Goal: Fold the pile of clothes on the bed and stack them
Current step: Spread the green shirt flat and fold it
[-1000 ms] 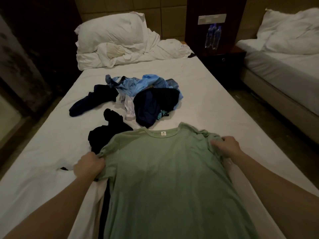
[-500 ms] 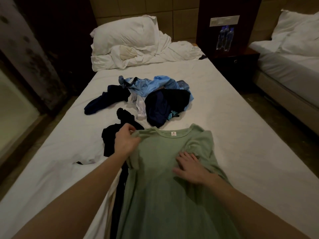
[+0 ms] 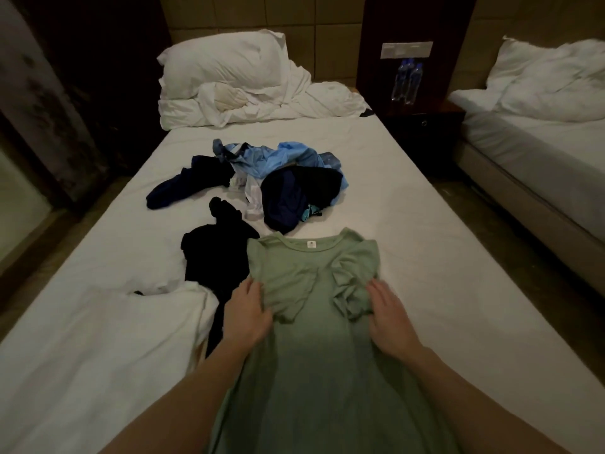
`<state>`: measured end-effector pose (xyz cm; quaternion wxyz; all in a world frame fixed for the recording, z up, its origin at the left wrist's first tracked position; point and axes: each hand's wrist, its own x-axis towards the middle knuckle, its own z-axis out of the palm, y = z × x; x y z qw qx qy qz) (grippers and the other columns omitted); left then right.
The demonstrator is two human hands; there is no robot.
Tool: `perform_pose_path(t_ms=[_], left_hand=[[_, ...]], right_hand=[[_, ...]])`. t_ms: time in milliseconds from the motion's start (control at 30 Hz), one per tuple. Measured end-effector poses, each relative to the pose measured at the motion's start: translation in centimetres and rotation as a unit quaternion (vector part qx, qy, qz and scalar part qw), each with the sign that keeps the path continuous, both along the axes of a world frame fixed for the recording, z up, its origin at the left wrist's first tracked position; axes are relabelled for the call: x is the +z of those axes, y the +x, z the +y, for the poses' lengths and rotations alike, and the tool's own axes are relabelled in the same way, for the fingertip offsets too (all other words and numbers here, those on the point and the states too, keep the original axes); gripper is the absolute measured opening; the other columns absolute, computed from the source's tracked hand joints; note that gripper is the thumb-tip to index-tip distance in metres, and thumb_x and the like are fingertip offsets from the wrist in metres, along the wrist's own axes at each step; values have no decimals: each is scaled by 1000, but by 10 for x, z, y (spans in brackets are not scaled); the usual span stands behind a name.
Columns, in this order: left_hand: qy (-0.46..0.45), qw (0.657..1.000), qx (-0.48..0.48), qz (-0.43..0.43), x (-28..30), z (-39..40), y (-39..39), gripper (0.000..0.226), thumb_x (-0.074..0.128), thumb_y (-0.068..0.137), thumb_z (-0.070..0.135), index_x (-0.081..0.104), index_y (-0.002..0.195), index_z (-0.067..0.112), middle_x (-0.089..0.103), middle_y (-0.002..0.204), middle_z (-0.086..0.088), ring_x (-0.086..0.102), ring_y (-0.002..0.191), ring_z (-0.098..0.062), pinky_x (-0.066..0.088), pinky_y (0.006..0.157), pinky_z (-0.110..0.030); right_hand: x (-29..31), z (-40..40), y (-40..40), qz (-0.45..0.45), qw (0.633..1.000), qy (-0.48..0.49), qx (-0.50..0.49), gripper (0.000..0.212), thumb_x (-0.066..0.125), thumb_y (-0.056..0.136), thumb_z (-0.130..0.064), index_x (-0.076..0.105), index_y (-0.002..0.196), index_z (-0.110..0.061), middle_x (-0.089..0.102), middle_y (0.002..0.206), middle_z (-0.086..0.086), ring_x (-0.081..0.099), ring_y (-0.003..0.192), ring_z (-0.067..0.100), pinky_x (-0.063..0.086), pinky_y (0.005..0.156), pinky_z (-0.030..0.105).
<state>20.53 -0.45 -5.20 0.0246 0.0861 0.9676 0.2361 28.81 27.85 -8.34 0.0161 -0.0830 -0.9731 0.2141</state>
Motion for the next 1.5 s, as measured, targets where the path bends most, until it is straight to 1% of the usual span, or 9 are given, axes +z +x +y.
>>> perform_pose_path(t_ms=[167,433,667,900,1000,1100,1267,1400,1500], left_hand=[[-30,992,63,-109,-12,-34,95,73,62,86,39,28,145,13,35,141,-12,41,129,-35,43,96,-45],[-113,985,63,-115,-5,-60,197,37,53,93,54,44,103,19,56,98,-1,61,96,-24,47,75,-33],[-157,977,23,-145,-1,-65,233,45,59,89,47,46,121,18,57,115,-2,60,108,-23,47,83,-35],[189,945,-12,-268,33,-33,235,55,56,91,61,62,108,9,66,101,-6,68,81,-23,55,54,-27],[134,963,-70,-223,28,-40,237,49,52,95,55,70,93,10,73,90,-4,71,76,-22,60,58,-32],[-4,967,-143,-210,10,-51,240,36,56,91,37,73,75,10,73,69,-4,73,70,-21,61,72,-37],[-29,886,-205,-415,-20,-57,250,18,62,92,18,70,102,5,73,99,-17,74,77,-27,61,64,-29],[-79,920,-349,-162,-27,-54,243,22,64,88,24,71,109,23,72,101,1,62,86,-9,49,78,-23],[-208,858,-455,117,-41,-59,236,41,72,73,22,66,113,34,59,114,8,52,107,-14,45,94,-29]], right_hand=[[-2,0,76,-57,986,36,-152,46,50,97,-40,46,129,-7,49,131,16,44,120,33,45,96,41],[5,-5,171,-152,970,-11,-189,56,57,86,-61,52,115,-13,58,113,10,60,101,30,44,74,31],[18,-23,213,-84,980,-113,-142,38,73,80,-25,49,107,-11,61,98,11,58,86,29,45,67,32],[18,-82,216,-25,940,-336,-44,31,70,89,-21,62,118,-29,69,118,0,66,105,16,54,95,36],[2,-78,223,-10,983,-139,116,34,51,91,-10,67,120,-17,66,125,5,60,119,23,42,102,24],[-26,-55,235,21,961,78,264,59,66,66,-8,63,125,-12,55,142,11,42,138,29,39,112,43],[-35,-40,248,-12,905,275,324,97,82,58,-21,43,146,-22,35,157,3,38,142,26,21,112,36],[-36,-43,243,-18,896,290,335,101,84,54,-27,44,146,-24,37,157,2,43,140,25,25,108,36],[-28,-47,240,-43,897,282,338,85,75,57,-26,50,138,-28,44,153,-1,49,135,24,30,101,36]])
